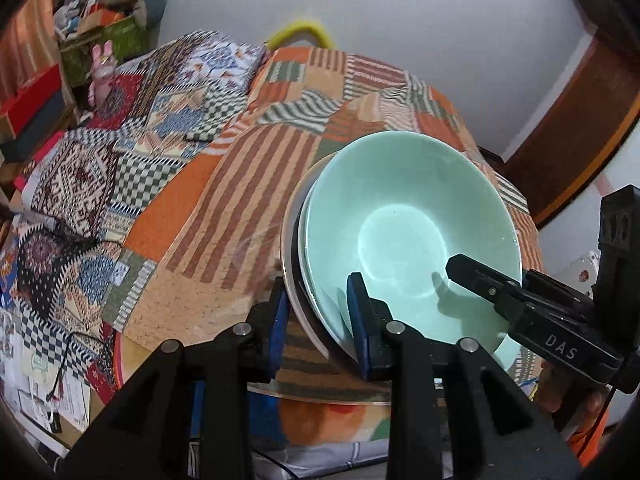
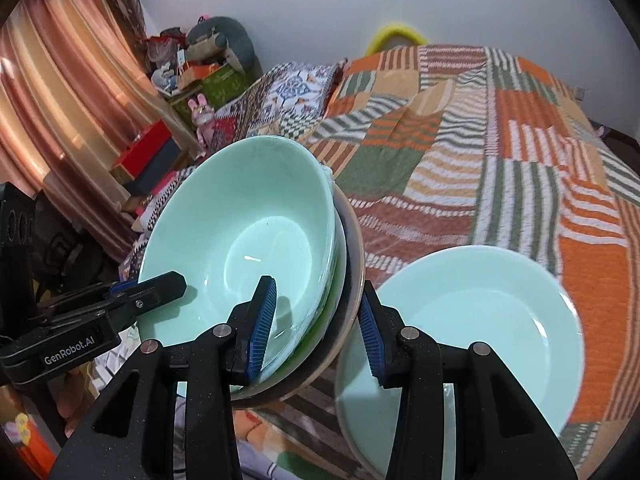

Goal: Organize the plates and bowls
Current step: 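Hold the bowl stack up with the left tool while the right tool slides the plates beneath it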

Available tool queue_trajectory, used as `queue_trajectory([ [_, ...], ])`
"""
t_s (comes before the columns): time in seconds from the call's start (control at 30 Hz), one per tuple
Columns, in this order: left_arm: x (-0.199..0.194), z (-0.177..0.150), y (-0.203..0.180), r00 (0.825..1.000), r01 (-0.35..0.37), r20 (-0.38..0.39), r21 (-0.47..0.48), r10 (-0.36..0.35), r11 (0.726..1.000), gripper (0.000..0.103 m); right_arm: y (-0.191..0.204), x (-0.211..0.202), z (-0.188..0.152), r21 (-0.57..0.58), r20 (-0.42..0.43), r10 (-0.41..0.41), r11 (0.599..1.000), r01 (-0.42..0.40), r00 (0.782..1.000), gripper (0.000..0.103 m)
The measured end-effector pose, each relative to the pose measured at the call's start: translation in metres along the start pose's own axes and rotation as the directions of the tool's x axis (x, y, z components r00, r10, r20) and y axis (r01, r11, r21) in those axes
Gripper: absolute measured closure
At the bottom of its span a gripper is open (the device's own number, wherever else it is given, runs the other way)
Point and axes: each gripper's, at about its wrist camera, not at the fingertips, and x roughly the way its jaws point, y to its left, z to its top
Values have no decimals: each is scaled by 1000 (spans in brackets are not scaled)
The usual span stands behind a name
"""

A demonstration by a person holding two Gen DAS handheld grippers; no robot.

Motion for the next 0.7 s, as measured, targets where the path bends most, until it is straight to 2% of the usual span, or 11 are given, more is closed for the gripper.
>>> queue_trajectory([
  [0.33,-2,3,-63,997,75,-4,107,-75,991,74,-35,-48,-7,60,88,-82,995,76,993,66],
  [0.7,25,-13,-111,990,120,-96,189,-103,975,74,-78,-68,-37,163,69,-147,978,134,987,66],
])
